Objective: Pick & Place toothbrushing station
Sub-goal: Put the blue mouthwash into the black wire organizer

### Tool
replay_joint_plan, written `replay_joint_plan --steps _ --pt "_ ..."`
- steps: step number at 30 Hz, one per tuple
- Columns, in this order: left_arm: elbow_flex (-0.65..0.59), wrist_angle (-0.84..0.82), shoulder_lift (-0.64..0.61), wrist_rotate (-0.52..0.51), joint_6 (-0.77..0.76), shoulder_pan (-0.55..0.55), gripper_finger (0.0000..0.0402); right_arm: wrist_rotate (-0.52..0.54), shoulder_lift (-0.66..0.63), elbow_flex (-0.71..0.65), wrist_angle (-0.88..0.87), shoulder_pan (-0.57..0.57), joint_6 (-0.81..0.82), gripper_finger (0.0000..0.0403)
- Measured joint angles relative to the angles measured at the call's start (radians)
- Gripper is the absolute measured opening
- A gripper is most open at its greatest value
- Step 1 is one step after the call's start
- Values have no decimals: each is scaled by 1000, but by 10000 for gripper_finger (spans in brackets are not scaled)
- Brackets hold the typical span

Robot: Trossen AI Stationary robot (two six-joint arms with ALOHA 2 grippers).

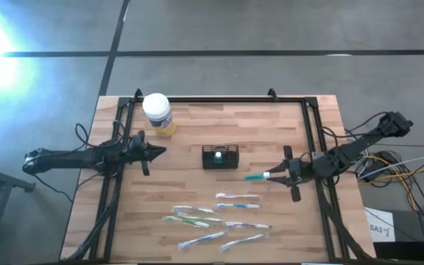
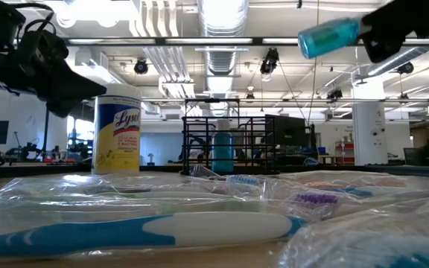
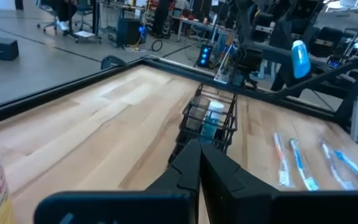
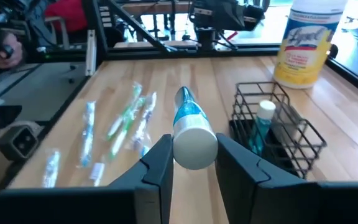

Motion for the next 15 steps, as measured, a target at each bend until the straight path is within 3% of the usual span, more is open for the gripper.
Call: replay_joint_plan --steps 9,15 --pt "0 1 1 -6 -64 0 10 -41 -79 -170 146 -24 -17 87" --pt "0 1 1 -7 -114 0 10 -37 -81 -201 185 -25 -14 87"
